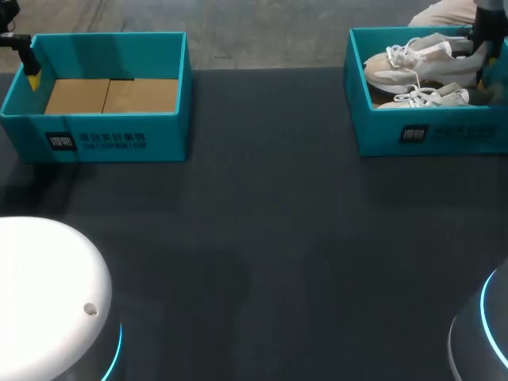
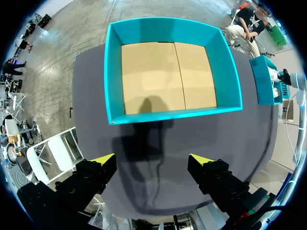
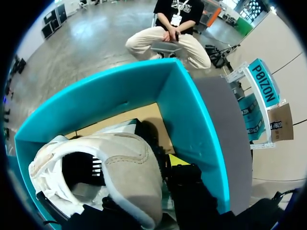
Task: Take the shoe out of the shoebox, open the shoe tongue, remove and reinsert the insole, then place the shoe into the shoebox
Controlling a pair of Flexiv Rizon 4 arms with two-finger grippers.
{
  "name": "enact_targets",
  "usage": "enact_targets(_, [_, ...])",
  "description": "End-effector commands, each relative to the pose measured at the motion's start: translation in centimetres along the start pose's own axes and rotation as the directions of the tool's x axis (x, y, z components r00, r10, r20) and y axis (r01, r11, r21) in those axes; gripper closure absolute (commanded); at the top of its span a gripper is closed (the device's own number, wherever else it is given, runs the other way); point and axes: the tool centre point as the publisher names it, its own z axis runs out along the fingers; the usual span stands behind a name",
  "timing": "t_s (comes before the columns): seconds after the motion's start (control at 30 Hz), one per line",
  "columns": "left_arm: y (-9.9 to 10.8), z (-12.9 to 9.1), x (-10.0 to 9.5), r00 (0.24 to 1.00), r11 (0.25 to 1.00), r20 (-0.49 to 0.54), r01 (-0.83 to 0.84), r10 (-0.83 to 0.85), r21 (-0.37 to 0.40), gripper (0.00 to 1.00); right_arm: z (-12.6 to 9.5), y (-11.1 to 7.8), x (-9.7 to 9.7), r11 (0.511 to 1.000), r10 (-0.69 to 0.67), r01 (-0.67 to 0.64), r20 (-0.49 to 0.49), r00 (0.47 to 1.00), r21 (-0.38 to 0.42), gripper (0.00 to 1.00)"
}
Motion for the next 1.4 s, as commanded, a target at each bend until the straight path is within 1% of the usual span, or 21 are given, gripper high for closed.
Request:
enact_targets(0.03, [0.1, 0.0, 0.0, 1.0, 1.0, 0.003, 0.001, -0.001, -0.001, 0.0, -0.2, -0.7, -0.5, 1.0, 0.001, -0.001, -0.007, 1.0, -0.013, 1.0])
enact_targets(0.3, [0.1, 0.0, 0.0, 1.0, 1.0, 0.003, 0.001, -0.001, -0.001, 0.0, 0.1, -0.8, -1.4, 0.999, 0.044, -0.044, 0.006, 0.999, -0.015, 1.0])
enact_targets(0.7, [0.1, 0.0, 0.0, 1.0, 1.0, 0.003, 0.001, -0.001, -0.001, 0.0, 1.4, -0.1, -1.0, 0.995, 0.101, -0.101, 0.047, 0.994, 0.003, 1.0])
enact_targets(1.13, [0.1, 0.0, 0.0, 1.0, 1.0, 0.003, 0.001, -0.001, -0.001, 0.0, 2.2, 0.2, -0.7, 0.993, 0.117, -0.118, 0.066, 0.991, 0.012, 1.0])
enact_targets(1.4, [0.1, 0.0, 0.0, 1.0, 1.0, 0.003, 0.001, -0.001, -0.001, 0.0, 3.3, 0.3, -0.7, 0.991, 0.123, -0.126, 0.078, 0.989, 0.036, 1.0])
